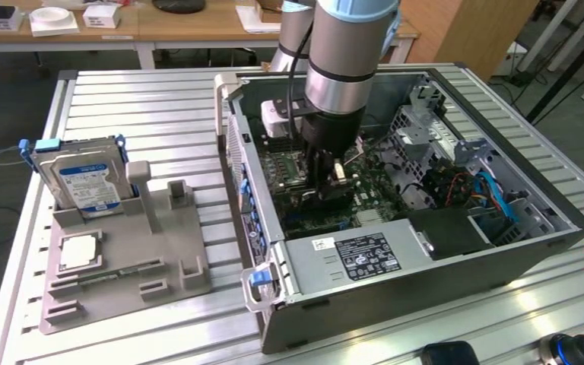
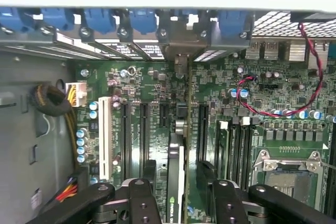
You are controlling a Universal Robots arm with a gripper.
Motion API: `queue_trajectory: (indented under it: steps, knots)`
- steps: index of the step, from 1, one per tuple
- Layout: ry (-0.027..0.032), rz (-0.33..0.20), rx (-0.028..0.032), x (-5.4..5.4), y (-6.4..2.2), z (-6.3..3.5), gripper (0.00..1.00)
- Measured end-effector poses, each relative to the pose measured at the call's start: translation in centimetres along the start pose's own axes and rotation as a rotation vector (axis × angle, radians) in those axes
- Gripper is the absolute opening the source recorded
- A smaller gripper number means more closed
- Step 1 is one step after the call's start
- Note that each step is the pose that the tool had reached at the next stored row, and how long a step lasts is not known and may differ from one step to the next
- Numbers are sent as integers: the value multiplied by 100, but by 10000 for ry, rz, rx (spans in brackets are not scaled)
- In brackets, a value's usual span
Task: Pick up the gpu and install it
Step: 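Insert the gpu into the slot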
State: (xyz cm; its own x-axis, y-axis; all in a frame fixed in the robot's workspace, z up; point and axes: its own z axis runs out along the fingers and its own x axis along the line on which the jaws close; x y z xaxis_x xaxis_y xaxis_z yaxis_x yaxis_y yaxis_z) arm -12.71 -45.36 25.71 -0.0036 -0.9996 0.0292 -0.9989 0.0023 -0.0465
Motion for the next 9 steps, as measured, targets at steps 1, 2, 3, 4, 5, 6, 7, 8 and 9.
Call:
queue_trajectory:
  steps: [1, 2, 3, 4, 5, 6, 7, 8, 9]
  knots:
    - [8, 0, 2, 0, 0, -11, 45]
    - [9, 1, 13, 0, 0, -20, 45]
    - [10, 2, 27, 0, 0, -29, 45]
    - [10, 2, 45, 1, 0, -37, 45]
    - [10, 2, 62, 1, 0, -43, 45]
    - [10, 2, 76, 1, 0, -50, 45]
    - [13, 2, 83, 2, -1, -63, 45]
    - [16, 2, 89, 2, -1, -71, 45]
    - [23, 3, 91, 2, 0, -79, 45]
